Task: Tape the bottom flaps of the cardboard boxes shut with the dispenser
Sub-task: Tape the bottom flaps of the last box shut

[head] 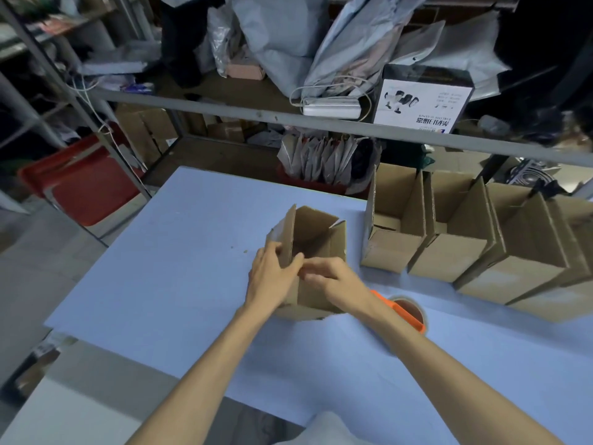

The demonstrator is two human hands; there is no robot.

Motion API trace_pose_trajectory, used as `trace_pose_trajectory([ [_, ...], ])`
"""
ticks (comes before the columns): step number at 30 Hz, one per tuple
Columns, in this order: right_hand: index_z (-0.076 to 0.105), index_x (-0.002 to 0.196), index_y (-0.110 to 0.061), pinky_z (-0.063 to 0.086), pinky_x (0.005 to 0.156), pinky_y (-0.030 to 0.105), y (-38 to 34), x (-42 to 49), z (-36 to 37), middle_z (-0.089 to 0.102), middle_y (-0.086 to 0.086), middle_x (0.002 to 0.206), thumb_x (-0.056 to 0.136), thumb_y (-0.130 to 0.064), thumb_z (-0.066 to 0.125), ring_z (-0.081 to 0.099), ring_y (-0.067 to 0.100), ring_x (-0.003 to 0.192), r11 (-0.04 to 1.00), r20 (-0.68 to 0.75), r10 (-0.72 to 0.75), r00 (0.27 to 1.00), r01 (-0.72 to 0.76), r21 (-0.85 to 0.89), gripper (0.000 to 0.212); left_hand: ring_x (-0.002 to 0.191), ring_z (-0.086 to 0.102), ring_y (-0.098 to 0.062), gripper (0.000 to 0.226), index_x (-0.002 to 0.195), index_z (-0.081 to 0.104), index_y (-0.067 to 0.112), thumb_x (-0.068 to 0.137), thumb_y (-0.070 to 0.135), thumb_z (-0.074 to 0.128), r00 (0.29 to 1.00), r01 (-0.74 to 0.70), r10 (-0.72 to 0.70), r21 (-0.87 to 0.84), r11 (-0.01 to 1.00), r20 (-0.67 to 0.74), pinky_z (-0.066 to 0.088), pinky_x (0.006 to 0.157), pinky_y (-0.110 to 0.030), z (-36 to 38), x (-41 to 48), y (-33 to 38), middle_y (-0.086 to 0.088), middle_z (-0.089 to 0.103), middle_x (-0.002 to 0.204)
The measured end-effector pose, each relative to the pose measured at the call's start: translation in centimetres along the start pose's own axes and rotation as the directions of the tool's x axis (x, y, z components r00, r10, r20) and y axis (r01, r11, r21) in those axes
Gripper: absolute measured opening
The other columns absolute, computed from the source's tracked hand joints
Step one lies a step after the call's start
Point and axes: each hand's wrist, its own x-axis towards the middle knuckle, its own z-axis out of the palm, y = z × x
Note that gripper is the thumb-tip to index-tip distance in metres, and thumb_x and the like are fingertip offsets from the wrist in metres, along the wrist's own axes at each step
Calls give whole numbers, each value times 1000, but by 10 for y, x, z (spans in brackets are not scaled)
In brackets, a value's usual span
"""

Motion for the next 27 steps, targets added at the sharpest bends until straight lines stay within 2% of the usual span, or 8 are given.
trace_pose_trajectory([
  [2, 62, 123, -15, 47, 91, 25, 10, -8, -15, 68, -3, 115, 73, -4, 49, 57, 12, 114, 945, 2, -53, 999, 50, -323, 53, 114, 55, -25, 31, 122, 55, 14, 95, 30, 51, 998, -44, 50, 114, 992, -48, 44, 95, -38, -6, 7, -7, -6, 58, 121],
  [4, 63, 121, -16, 43, 97, 29, 21, -15, -27, 64, -1, 121, 66, -12, 58, 47, 18, 124, 719, 127, -102, 987, 162, -676, 56, 107, 59, -27, 26, 114, 60, 10, 98, 24, 45, 994, -43, 55, 117, 992, -93, 46, 88, -38, -12, 12, -14, -7, 64, 112],
  [6, 60, 125, -17, 29, 109, 26, 31, -18, -31, 54, -5, 133, 74, -16, 65, 32, 16, 138, 519, 240, -93, 966, 253, -817, 52, 100, 62, -24, 26, 109, 64, 12, 98, 26, 45, 992, -40, 47, 61, 997, -115, 45, 78, -31, -19, 16, -14, -5, 68, 103],
  [8, 63, 122, -14, 30, 108, 27, 31, -14, -31, 58, -3, 128, 85, -13, 65, 36, 20, 136, 483, 220, -220, 950, 302, -822, 37, 97, 62, -22, 27, 107, 67, 15, 99, 30, 46, 994, -48, 52, 45, 998, -99, 44, 76, -30, -24, 22, -10, -3, 69, 100],
  [12, 68, 77, -4, 49, 75, 41, 2, -4, -29, 63, 6, 77, 80, 10, 51, 58, 31, 81, 587, 34, -546, 837, 411, -698, 22, 102, 60, -16, 31, 108, 69, 21, 99, 40, 47, 995, -97, 96, -91, 991, -9, 45, 84, -30, -40, 34, 5, 3, 69, 106],
  [16, 64, 78, -5, 49, 68, 33, -23, 5, -28, 62, -1, 74, 71, 20, 54, 58, 16, 74, 805, -253, -538, 805, 400, -439, 27, 111, 59, -8, 38, 119, 62, 25, 96, 50, 45, 981, -175, 194, -408, 896, 5, 45, 99, -32, -60, 34, 13, 5, 65, 119],
  [21, 60, 76, -6, 42, 64, 35, -29, 21, -28, 62, 9, 72, 85, -10, 63, 54, 19, 68, 974, -500, -213, 839, 224, -39, 11, 112, 51, 6, 41, 118, 62, 33, 80, 51, 63, 922, -386, 382, -246, 889, -65, 38, 91, -13, -66, 20, 15, 20, 57, 117],
  [27, 59, 73, -4, 43, 60, 25, -12, 19, -22, 59, -4, 66, 89, -10, 61, 50, 8, 62, 949, -571, 156, 806, 39, 314, 17, 100, 57, -9, 12, 93, 70, 30, 82, 32, 71, 906, -384, 392, 78, 920, -159, 44, 86, -31, -65, 24, 10, 15, 64, 100],
])
